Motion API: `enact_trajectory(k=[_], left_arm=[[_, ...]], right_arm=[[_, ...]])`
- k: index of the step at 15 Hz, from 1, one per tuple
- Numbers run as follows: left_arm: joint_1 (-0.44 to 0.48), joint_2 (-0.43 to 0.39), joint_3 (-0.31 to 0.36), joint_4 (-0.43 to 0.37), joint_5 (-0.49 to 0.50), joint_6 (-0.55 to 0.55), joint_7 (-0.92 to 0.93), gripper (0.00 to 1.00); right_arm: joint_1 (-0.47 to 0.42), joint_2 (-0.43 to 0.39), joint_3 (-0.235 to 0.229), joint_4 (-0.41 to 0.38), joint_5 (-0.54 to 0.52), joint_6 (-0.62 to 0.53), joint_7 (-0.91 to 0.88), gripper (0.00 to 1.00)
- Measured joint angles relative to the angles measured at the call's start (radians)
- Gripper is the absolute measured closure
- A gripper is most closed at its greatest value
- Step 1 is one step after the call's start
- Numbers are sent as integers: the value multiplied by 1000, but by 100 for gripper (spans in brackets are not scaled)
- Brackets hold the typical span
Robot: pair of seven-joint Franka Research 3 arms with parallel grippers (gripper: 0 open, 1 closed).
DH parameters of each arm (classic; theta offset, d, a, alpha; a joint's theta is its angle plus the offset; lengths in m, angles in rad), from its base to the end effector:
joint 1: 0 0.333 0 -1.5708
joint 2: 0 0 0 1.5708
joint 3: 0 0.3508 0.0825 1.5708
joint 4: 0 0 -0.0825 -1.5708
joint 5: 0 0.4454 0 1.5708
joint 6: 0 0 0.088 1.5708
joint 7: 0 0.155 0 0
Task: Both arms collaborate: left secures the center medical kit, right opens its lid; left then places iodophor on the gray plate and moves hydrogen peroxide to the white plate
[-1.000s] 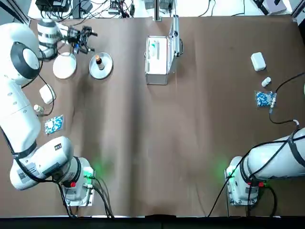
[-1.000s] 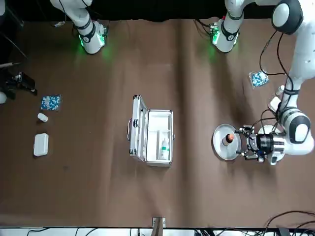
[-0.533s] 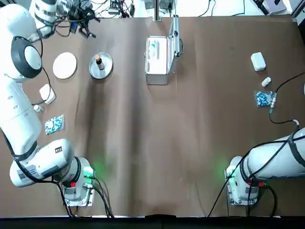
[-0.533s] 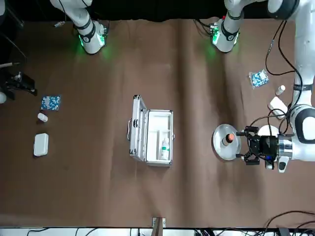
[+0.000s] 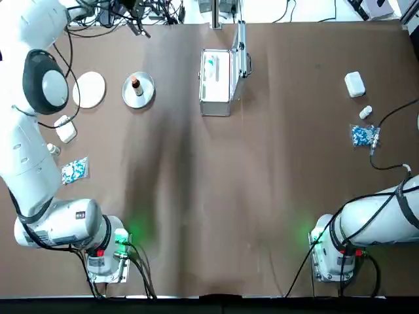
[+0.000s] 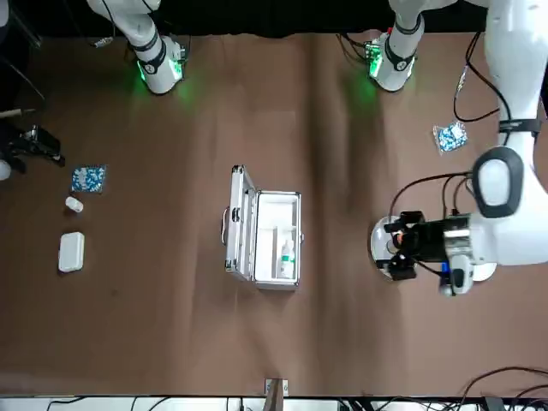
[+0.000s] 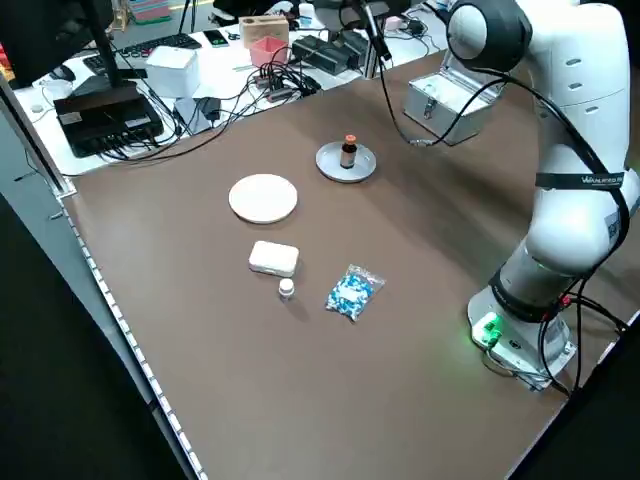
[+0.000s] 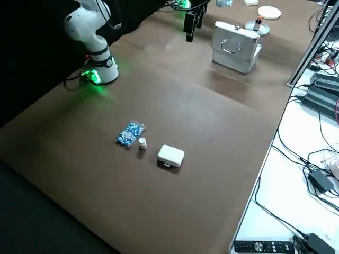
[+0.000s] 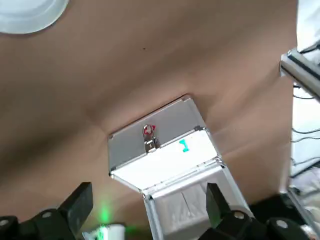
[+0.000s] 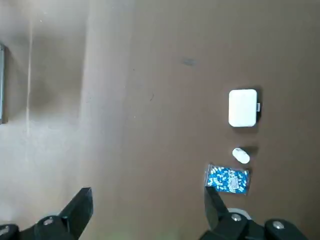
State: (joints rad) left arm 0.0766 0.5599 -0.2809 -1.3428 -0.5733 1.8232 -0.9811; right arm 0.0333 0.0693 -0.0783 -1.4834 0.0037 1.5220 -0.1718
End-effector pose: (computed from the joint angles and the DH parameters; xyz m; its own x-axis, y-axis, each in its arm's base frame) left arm 0.7652 -0.1869 0.4008 0.5162 0.6182 -0.5927 0.8482 -0.4647 0.2541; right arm 0.6330 -0.0263 0.6103 0.9915 0.1267 -0.0303 0.1266 -0.9919 -0.0035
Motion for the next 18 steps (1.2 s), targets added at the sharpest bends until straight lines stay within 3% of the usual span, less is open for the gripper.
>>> enact_trajectory(k=[7,9,14,18], left_arm=[[-219,-43,-1,2,272,97,-3,0],[-267,-45,-1,2,309,112,-2,0],[-305,-26,-6,-6,337,118,154,0],[-337,-4,-9,-7,471,155,206,0]], right_arm=[[0,0,0,0,0,0,0,1],[0,0,0,1,0,0,0,1],[0,0,0,1,0,0,0,1],[0,0,0,1,0,0,0,1]])
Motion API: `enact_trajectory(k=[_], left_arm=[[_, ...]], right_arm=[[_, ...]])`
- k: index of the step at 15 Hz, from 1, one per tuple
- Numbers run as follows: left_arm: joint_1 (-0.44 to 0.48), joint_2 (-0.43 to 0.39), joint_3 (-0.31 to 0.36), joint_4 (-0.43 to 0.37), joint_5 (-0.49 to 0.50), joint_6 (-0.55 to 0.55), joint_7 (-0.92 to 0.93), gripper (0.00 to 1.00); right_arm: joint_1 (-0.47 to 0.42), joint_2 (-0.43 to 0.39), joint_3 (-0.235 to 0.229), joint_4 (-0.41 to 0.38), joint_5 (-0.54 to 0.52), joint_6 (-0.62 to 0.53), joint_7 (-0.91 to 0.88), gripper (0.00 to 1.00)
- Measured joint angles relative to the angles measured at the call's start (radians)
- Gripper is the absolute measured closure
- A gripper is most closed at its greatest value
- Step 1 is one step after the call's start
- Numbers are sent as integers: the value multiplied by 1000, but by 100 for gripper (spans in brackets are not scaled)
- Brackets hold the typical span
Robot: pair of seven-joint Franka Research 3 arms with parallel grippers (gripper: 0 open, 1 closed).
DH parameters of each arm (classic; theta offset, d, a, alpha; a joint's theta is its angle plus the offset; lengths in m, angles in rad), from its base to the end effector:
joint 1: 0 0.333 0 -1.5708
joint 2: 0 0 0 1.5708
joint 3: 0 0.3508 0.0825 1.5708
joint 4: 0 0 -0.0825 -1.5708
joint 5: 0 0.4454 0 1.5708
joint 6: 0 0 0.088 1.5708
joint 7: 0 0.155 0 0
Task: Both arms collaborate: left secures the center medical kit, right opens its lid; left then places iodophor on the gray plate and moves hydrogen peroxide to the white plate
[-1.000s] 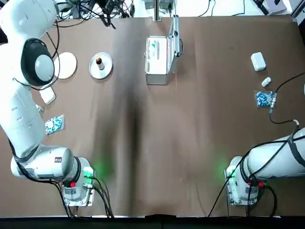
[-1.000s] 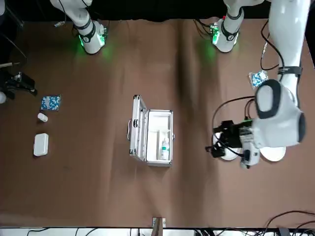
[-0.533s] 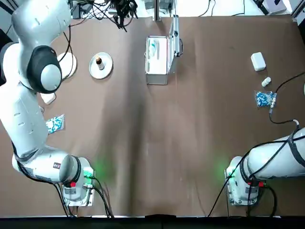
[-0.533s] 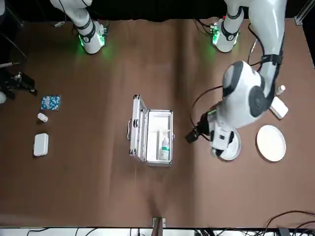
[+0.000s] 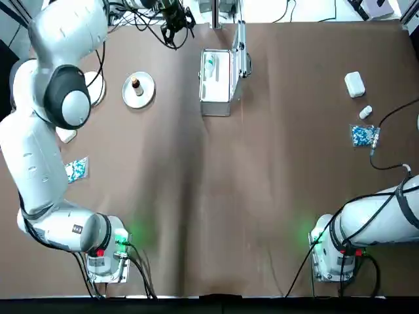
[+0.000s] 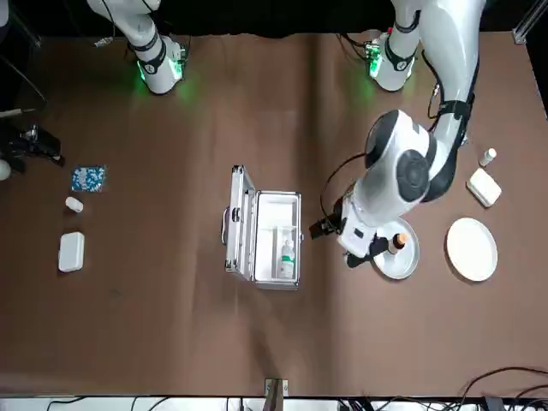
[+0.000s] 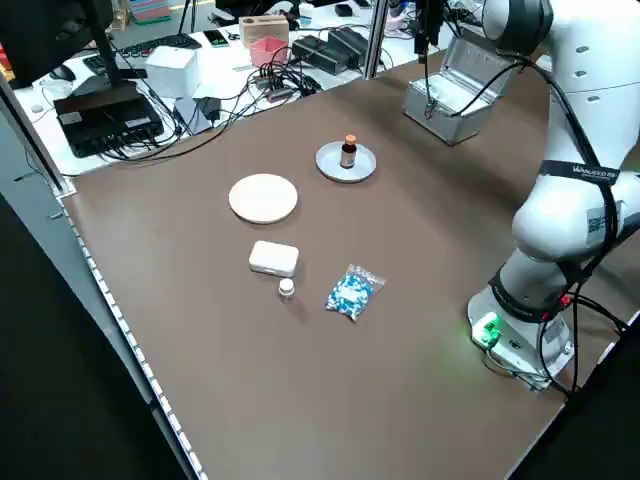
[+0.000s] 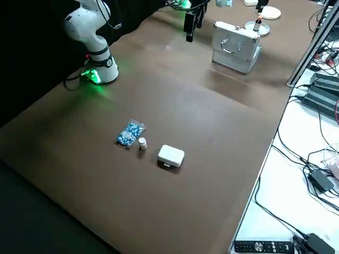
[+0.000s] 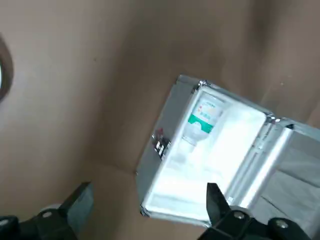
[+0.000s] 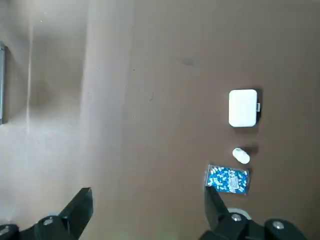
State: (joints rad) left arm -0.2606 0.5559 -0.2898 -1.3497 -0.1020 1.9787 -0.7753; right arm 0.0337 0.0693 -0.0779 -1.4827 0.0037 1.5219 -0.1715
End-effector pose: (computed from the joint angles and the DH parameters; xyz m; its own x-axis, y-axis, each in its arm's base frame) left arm 0.6986 -0.3927 0.3876 0.9503 0.2903 -0.1128 0.3093 -0.9219 0.2334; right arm 0.6331 -0.0258 0.6107 0.9914 0.1272 -0.0297 0.1271 -0.9919 -0.0034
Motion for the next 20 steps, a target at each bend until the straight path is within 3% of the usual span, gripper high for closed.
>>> enact_trajectory(k=[2,7,15,17,18,19,20], left_arm=[[-37,18,-1,-1,70,44,0,0],[-108,89,5,-3,128,211,0,0],[-178,162,18,3,203,281,0,1],[-186,173,20,5,224,281,0,14],[-187,178,20,6,230,281,0,14],[-190,182,20,6,235,281,3,20],[-197,191,20,6,247,282,10,34]], right_arm=[[0,0,0,0,0,0,0,1],[0,0,0,0,0,0,0,1],[0,0,-2,0,0,2,0,1],[0,0,-2,0,0,2,0,1],[0,0,-2,0,0,2,0,1],[0,0,-2,0,0,2,0,1],[0,0,-2,0,0,2,0,1]])
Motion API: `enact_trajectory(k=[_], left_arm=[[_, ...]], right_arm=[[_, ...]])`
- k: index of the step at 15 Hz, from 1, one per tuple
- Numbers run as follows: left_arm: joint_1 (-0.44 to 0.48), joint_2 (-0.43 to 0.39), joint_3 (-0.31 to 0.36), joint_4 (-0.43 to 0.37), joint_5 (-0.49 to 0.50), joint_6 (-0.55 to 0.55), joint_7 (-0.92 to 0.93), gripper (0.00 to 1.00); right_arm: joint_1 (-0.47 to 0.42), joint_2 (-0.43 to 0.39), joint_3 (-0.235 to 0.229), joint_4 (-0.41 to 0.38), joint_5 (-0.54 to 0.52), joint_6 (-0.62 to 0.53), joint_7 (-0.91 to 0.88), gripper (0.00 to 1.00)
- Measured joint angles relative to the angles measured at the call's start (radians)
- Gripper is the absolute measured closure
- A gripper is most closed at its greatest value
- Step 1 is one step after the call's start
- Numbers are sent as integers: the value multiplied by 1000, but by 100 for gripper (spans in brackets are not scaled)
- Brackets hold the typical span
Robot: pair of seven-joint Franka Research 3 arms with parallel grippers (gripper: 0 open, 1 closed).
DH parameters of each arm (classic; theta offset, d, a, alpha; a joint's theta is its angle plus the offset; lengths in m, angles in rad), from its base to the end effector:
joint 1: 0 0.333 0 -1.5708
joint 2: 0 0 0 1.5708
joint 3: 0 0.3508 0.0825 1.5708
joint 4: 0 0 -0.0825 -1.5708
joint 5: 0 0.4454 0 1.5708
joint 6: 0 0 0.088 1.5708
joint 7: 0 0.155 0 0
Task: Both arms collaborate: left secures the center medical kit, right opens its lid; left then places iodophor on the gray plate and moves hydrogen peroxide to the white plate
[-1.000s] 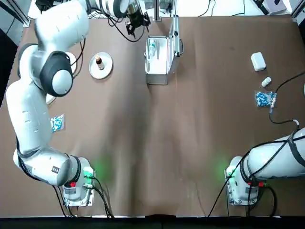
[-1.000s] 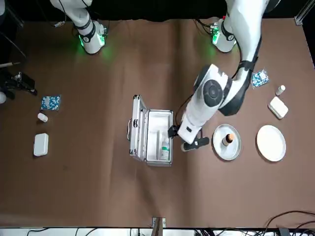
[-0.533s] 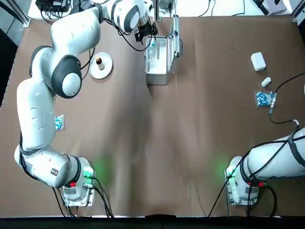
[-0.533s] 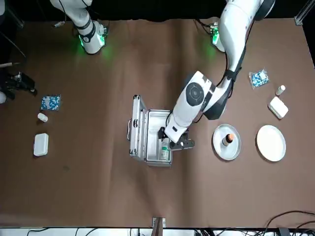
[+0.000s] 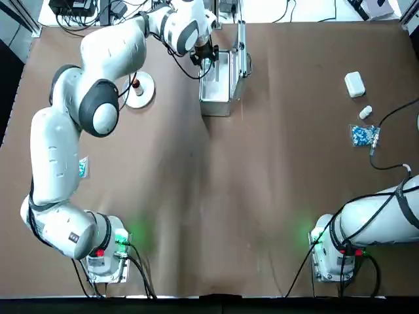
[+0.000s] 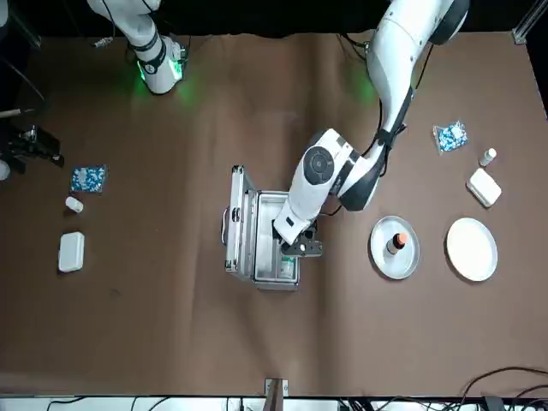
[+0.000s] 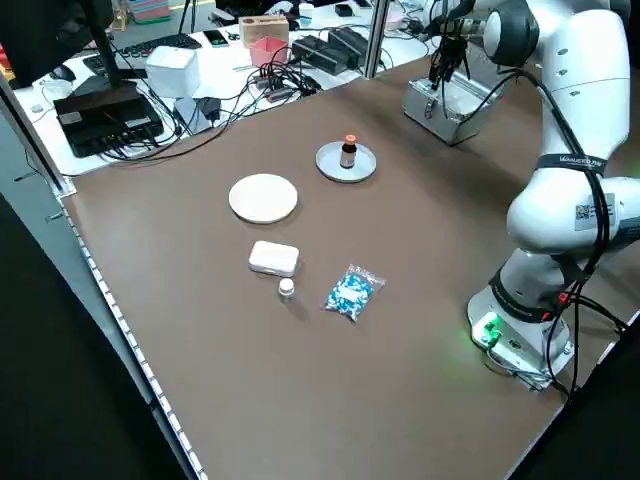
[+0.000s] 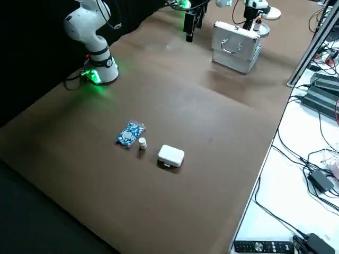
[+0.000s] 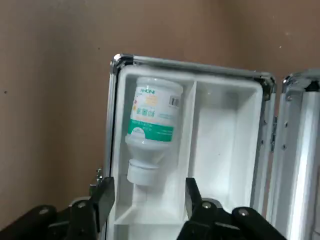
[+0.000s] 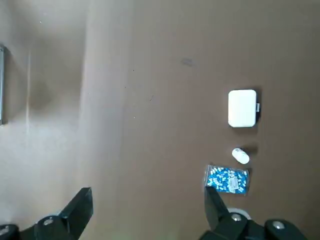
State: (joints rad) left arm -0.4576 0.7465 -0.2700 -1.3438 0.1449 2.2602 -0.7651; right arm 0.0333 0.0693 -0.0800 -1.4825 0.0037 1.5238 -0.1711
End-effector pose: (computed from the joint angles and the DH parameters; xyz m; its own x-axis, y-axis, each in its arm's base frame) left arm 0.6632 -0.5172 0.2626 0.9934 0.0517 0.1027 0.0332 -0.9841 0.1745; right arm 0.6333 -0.0273 0.6109 0.9919 0.1243 -0.0277 0.1243 -0.9922 -0.0029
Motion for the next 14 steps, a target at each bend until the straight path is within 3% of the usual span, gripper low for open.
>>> enact_trajectory(k=[10,14], left_arm=[[-17,36,0,1,34,0,17,49],[-17,38,1,1,36,0,21,50]], right_arm=[[0,0,0,1,0,0,0,1],[1,0,2,3,0,0,0,1]])
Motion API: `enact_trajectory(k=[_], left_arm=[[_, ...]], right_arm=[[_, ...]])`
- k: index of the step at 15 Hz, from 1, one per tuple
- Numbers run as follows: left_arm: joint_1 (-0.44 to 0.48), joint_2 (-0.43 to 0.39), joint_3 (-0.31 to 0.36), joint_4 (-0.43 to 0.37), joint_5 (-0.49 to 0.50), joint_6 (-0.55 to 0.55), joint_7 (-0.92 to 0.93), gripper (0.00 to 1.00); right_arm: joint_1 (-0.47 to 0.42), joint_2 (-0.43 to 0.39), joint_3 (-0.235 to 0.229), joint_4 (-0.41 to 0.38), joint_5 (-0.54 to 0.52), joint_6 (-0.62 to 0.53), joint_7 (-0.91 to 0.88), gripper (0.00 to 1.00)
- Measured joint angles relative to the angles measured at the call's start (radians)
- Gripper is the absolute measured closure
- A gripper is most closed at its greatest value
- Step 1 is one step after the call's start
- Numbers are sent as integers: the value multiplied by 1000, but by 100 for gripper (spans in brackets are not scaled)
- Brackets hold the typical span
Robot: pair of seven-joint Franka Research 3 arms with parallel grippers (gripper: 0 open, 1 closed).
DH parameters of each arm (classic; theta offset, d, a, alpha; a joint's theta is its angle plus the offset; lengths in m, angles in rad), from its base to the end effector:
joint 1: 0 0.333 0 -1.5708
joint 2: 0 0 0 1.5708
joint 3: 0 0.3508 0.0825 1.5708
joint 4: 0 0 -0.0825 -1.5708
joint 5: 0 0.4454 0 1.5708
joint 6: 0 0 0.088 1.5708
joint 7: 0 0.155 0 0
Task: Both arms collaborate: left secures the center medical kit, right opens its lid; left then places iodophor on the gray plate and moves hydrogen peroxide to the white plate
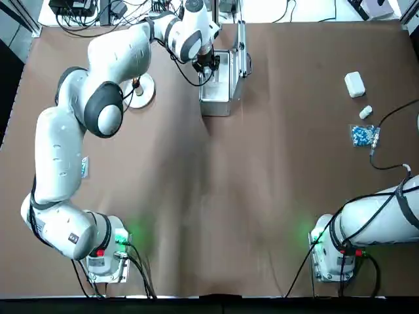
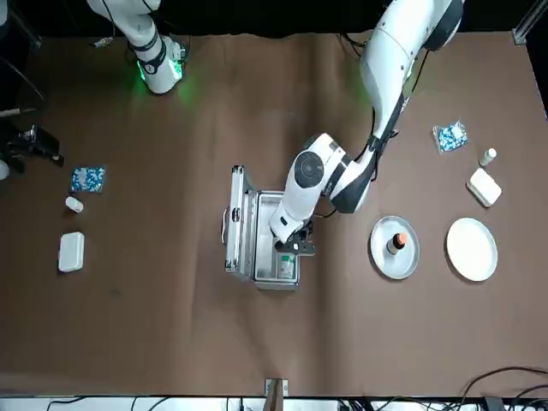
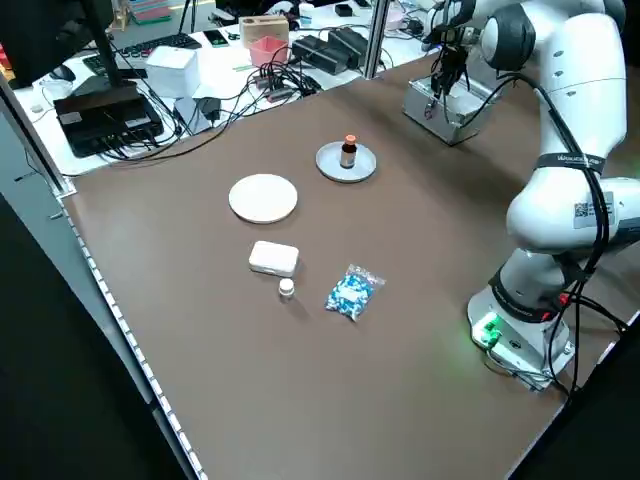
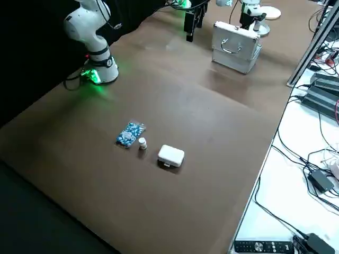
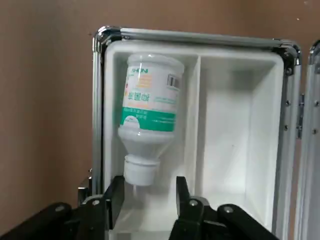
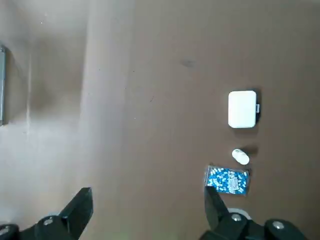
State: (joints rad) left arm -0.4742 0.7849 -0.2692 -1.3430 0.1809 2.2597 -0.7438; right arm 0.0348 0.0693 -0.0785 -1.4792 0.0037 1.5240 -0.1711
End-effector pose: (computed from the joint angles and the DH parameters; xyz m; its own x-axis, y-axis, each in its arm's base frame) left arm 0.6537 -0.5246 0.2312 0.9955 -0.0066 0.0950 -0.0192 -0.9910 0.1326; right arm 0.6337 -0.0255 0.6127 0.9916 0.1273 -0.0242 0.1273 -0.9919 -0.0024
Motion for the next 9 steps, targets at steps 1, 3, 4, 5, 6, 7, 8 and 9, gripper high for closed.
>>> enact_trajectory(k=[1,3,4,5,6,7,8,9], left_arm=[[0,1,0,0,5,0,1,50],[0,3,0,0,14,0,14,50],[0,5,0,0,14,0,18,50],[-1,6,0,0,14,0,19,50],[-1,7,0,0,14,0,20,50],[-1,10,0,0,14,0,20,52],[-1,13,0,0,14,0,20,52],[-1,15,0,1,14,0,20,52]], right_arm=[[0,0,0,0,0,0,0,1],[0,0,-1,1,0,0,0,1],[-1,0,-2,1,0,0,0,1],[-1,0,-3,1,0,1,0,1],[-1,0,-4,1,0,2,0,1],[-1,0,-4,1,0,2,0,1],[-1,0,-4,1,0,3,0,1],[-1,0,-4,1,0,4,0,1]])
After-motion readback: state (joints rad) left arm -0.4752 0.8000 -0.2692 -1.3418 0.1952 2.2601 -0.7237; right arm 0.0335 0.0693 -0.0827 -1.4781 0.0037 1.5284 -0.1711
